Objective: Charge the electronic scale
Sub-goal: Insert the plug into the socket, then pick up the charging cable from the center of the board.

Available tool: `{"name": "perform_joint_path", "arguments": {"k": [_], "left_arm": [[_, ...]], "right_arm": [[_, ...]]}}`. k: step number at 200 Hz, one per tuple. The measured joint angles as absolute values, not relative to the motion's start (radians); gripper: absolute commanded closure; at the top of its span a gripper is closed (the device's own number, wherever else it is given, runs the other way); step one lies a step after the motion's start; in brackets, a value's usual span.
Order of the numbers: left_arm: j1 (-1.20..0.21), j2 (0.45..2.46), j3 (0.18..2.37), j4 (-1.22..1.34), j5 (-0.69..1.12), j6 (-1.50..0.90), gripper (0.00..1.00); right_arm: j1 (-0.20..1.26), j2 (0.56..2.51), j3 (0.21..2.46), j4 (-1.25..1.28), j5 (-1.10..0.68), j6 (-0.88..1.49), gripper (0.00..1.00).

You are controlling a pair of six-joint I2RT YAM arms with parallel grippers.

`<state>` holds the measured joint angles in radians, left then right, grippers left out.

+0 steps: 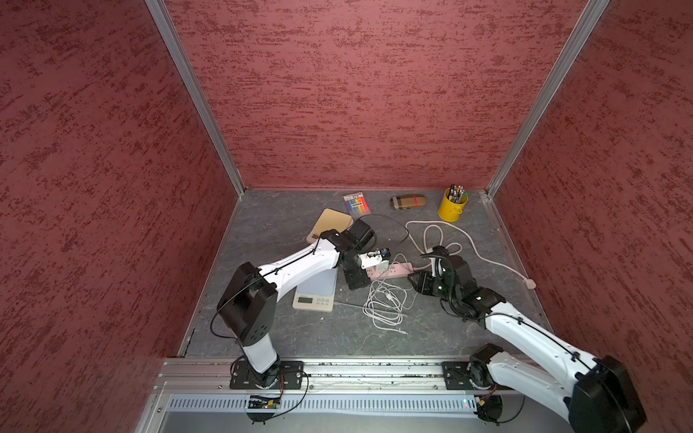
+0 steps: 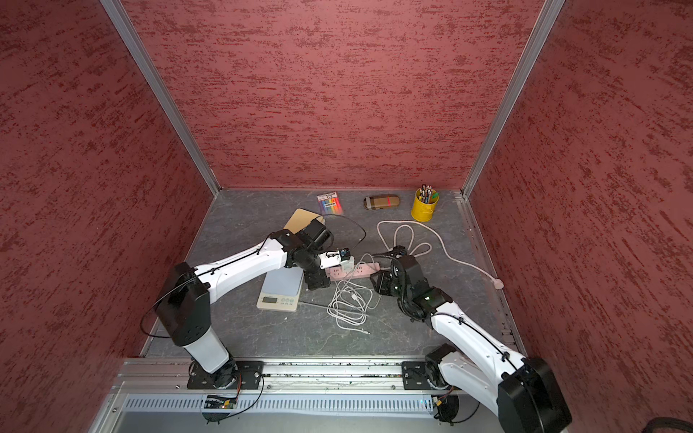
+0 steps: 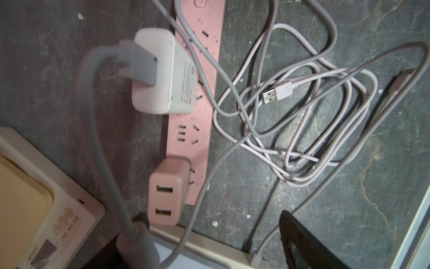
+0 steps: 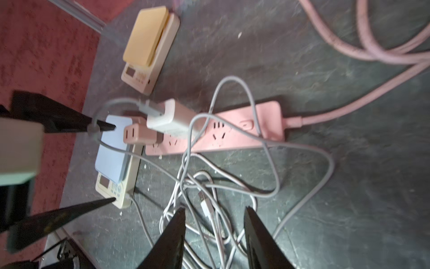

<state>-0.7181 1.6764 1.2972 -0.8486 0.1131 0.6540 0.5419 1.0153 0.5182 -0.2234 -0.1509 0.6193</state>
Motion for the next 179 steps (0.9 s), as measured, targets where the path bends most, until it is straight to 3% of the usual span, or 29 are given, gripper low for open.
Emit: {"name": "perform_joint_path", "arguments": {"k": [49,110,125,179], "left_arm": [[-0.652,1.527,1.127,-0.790,0.157,0.604,0.11],[-0.616,1.366,1.015,-0.734,0.206,0.563,0.11],[-0.616,1.353,1.002,-0.731,0.208,0.555,0.11],[-0.616,1.329,0.985,-0.727,0.208,0.546,0.11]], "right_arm": [[0.716,1.189,0.580,-0.258,-0.061,0.640,0.67],[0.793,1.384,0.669,-0.268,-0.014,0.636,0.84],[0.805,1.402,0.680,-0.276,-0.008,0.635,0.83],[0.831,1.482,0.704,-0.305,0.014,0.628,0.60]]}}
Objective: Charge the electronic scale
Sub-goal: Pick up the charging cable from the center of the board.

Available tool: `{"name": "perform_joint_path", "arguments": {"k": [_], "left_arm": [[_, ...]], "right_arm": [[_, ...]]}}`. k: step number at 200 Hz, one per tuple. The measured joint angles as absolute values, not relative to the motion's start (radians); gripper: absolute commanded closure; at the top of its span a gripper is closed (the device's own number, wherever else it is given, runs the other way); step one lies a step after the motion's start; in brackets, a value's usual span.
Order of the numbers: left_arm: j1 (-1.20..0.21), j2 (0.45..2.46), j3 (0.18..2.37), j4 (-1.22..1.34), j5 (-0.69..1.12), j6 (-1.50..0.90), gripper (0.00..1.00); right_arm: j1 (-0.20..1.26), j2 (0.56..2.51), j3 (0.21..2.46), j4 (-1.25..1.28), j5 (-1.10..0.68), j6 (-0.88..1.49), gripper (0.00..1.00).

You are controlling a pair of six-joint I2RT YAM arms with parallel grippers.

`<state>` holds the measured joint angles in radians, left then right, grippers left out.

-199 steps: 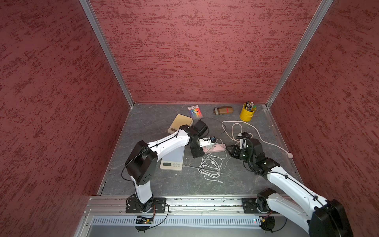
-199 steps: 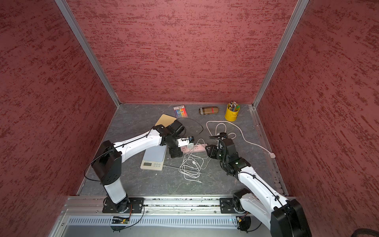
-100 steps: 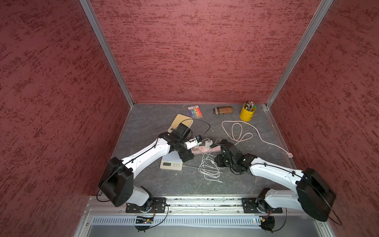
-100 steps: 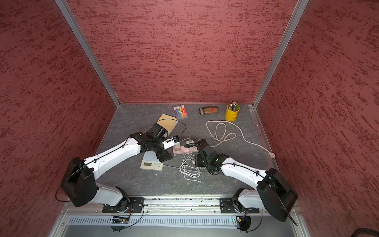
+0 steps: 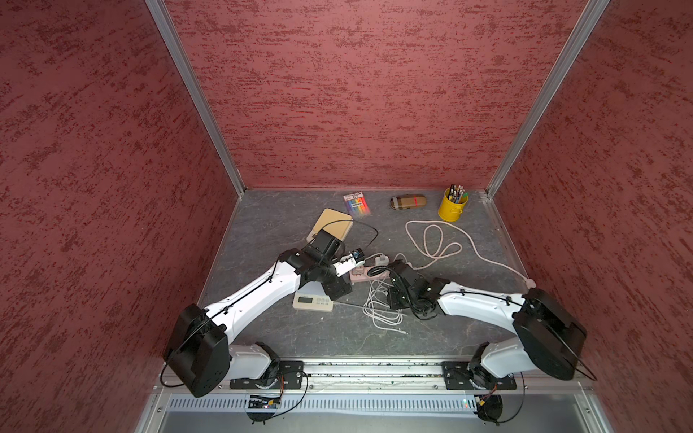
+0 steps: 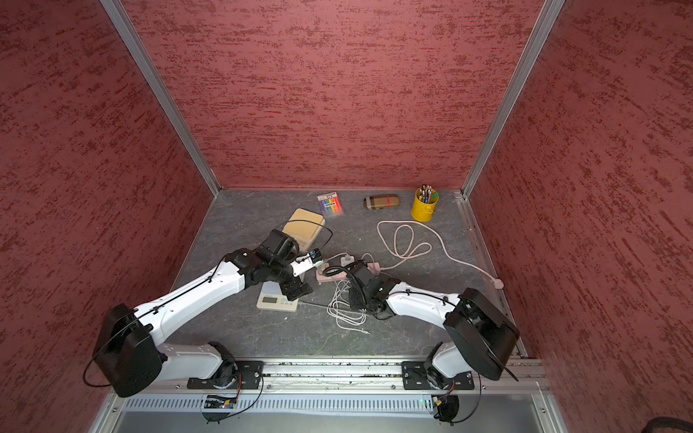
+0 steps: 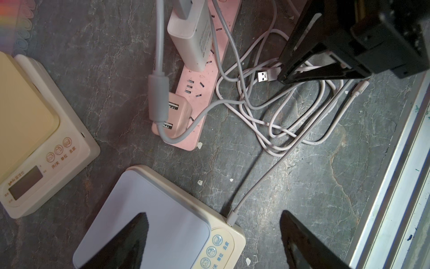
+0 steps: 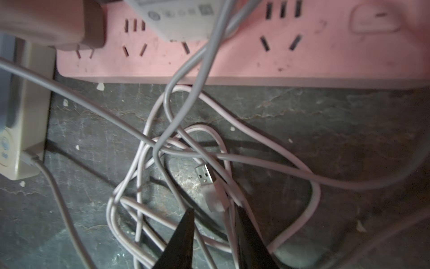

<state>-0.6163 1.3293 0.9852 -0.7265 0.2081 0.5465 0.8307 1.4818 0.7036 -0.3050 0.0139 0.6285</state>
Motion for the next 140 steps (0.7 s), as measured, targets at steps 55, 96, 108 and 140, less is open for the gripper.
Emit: {"name": "perform_joint_path", "arguments": {"k": [55,96,108,140], "left_arm": [[-0.616,1.327,0.986,-0.717,0.202,0.533,0.10],[-0.614,1.310,0.986,-0.707,0.175,0.475,0.09],[-0.607,1.305,0.987,-0.707,0.175,0.449,0.09],[-0.547,1.293,1.014,-0.706,0.229,0.350,0.10]], "right_arm": [[0.878,1.570,0.773,-0.347,0.099,0.596,0.72],[0.914,1.581,0.783,-0.392,0.224,0.575,0.89],[0.917,1.573,0.780,-0.409,0.257,0.567,0.92],[0.920,1.438,0.749,-0.444,0.348,0.549,0.98]]}}
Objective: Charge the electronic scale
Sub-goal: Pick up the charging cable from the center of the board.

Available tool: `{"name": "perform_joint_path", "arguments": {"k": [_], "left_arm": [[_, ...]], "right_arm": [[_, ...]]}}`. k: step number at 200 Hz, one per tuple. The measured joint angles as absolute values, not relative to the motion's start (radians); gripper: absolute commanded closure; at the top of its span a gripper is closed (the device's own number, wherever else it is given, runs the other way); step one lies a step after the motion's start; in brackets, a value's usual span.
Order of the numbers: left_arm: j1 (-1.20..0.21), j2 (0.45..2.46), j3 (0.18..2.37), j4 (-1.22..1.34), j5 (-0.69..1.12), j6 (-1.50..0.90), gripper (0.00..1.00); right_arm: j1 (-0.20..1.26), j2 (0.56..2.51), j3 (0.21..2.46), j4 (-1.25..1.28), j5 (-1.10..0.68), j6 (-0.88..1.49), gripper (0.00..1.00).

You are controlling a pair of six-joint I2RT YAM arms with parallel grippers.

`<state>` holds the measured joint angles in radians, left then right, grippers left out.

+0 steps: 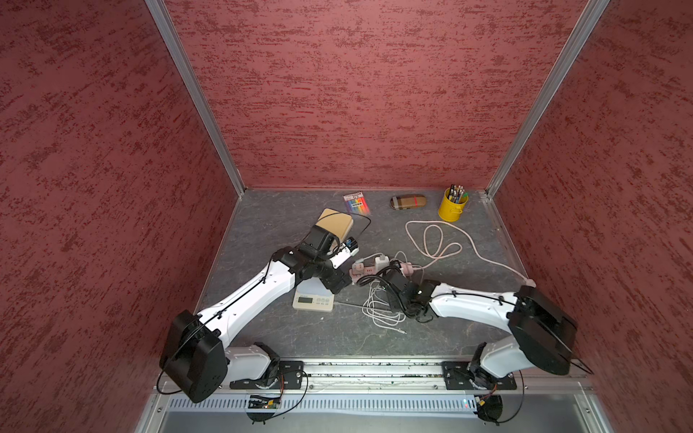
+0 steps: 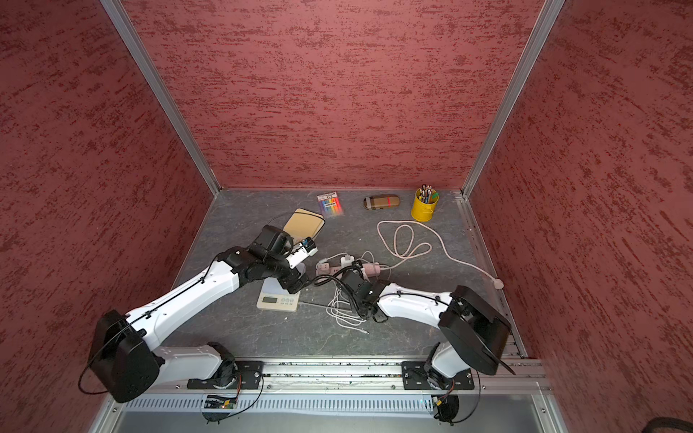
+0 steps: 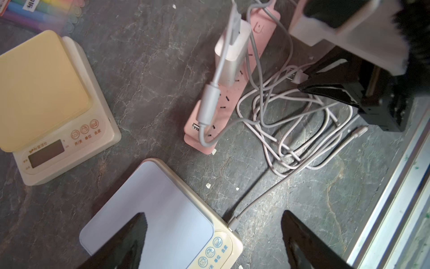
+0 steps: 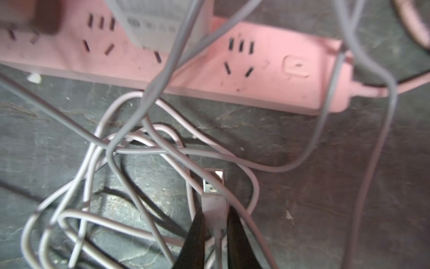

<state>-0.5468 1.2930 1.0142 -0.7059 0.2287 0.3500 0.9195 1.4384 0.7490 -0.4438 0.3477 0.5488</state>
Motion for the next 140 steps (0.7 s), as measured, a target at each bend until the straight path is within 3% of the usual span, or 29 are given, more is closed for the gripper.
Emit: {"name": "perform_joint_path", "arguments": {"k": [68,112,140], "left_arm": [[-0.424,1.162,1.036,-0.576,0.531,0.135,0.22],[-0.447,1.160,1.044,-0.477,0.692,0.033,0.31],[-0.461,1.182,1.050,-0.453,0.723,-0.004,0.34]], "right_arm": [[0.920,1.042,0.697,-0.289,0.345,0.308,0.99],[0.920,1.016,0.716,-0.169,0.196,0.126,1.00],[0.915,1.105,0.823,-0.228,0.145,0.083,1.00]]}}
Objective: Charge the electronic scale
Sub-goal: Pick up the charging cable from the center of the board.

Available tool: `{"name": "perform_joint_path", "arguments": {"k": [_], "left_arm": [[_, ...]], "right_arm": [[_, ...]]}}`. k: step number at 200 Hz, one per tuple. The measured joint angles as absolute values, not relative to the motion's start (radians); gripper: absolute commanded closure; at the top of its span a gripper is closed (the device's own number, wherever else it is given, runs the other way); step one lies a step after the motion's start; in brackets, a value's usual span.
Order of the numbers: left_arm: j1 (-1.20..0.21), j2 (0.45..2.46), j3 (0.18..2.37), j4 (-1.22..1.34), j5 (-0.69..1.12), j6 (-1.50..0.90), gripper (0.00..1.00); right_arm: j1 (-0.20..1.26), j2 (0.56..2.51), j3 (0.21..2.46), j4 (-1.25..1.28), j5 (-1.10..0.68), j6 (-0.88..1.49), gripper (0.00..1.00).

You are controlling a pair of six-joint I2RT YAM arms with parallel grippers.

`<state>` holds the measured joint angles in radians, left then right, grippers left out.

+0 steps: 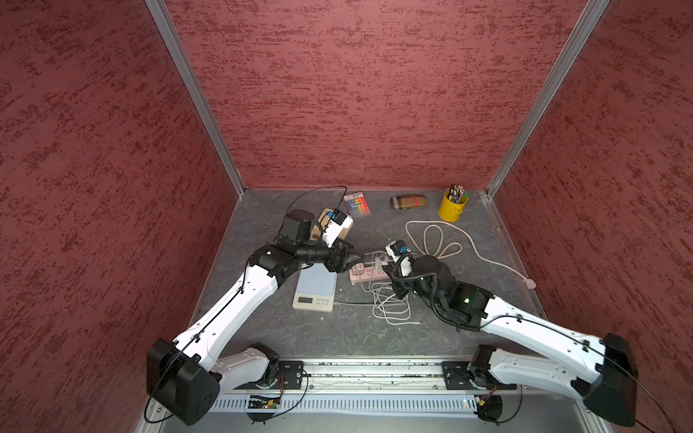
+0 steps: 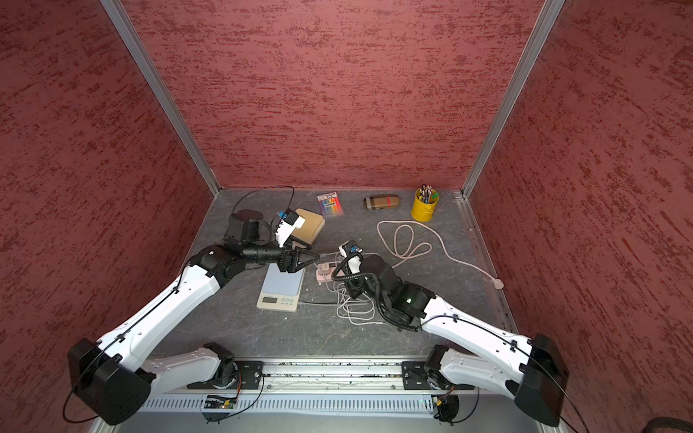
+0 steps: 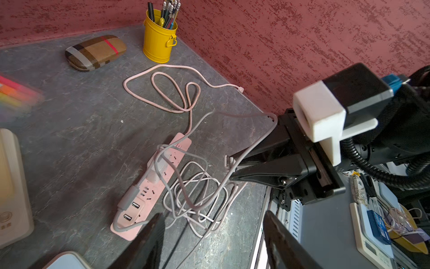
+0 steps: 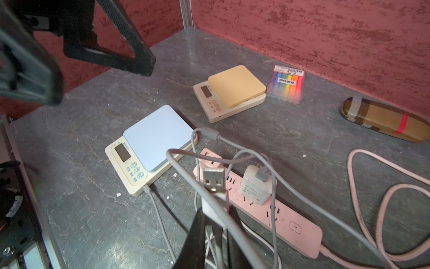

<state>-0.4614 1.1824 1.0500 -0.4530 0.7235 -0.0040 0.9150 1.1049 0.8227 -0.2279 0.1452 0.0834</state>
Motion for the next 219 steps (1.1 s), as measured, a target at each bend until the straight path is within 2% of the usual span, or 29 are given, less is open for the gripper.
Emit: {"name": "perform_joint_path", "arguments": {"k": [56,82,111,132,151,167,219], "left_arm": [[-0.459,1.221,1.032,-0.448,0.672,-0.039,0.34],[-0.432,1.234,1.023,-0.447,0.665,-0.057,0.35],[-0.382,1.231,1.008,-0.439,0.689,-0.082,0.35],[-0.353,1.222,1.002,-0.432,0.718,-0.086,0.36],[-0.346,1.196,0.988,-0.421,0.745,-0.080,0.41],[-0.347,1.158,0.966,-0.405,0.774,-0.076,0.45],[-0.359,1.118,0.954,-0.382,0.842,-0.098,0.48]], "right_arm": [[0.920,1.444,1.002,-0.611,0.046,0.104,1.00],[0.929,1.480,1.014,-0.736,-0.009,0.079,1.00],[0.933,1.510,1.134,-0.851,-0.033,0.017,1.00],[0.933,1.507,1.193,-0.887,-0.035,-0.032,1.00],[0.933,1.474,1.198,-0.888,-0.045,-0.070,1.00],[0.929,1.414,1.194,-0.880,-0.065,-0.093,1.00],[0.891,1.198,1.131,-0.717,-0.220,-0.109,1.00]]}}
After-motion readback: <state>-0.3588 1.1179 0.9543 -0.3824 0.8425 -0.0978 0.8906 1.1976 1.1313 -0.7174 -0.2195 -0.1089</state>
